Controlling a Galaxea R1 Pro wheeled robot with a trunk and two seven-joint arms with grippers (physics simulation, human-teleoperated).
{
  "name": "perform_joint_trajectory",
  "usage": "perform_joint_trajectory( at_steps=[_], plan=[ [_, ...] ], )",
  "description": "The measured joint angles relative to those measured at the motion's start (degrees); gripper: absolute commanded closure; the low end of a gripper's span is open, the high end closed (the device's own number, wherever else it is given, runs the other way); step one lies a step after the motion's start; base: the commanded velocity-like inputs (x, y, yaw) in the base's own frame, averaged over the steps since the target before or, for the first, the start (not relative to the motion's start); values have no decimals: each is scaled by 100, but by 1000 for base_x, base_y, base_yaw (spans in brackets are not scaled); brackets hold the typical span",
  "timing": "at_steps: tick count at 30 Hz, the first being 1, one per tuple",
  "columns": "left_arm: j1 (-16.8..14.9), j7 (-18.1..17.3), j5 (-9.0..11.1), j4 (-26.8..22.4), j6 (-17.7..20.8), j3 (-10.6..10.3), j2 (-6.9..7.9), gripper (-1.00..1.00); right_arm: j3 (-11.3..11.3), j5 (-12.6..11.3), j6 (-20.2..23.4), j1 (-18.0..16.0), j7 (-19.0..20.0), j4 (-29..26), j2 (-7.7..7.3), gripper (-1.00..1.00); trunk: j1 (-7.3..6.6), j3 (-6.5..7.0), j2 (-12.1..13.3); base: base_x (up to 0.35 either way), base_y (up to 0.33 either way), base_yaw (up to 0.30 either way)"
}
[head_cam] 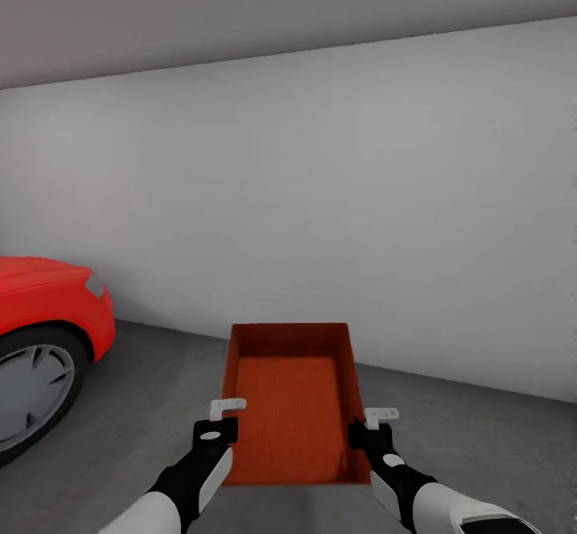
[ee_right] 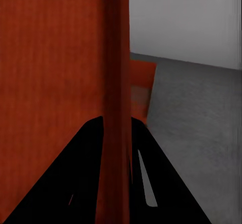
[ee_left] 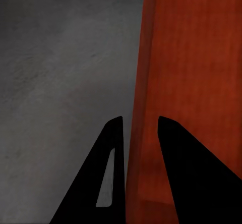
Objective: Move the two storage containers from the living room to the garage. In the garage, place one container on the floor and stack the other container on top of it (either order is fine).
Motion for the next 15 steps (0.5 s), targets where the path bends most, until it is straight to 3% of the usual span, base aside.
perform_joint_trajectory(
  at_steps=[15],
  plan=[
    [0,0,-2,2,0,0,0,100,0,0,0,0,0,0,0,100,0,0,0,313,129,-281]
  ],
)
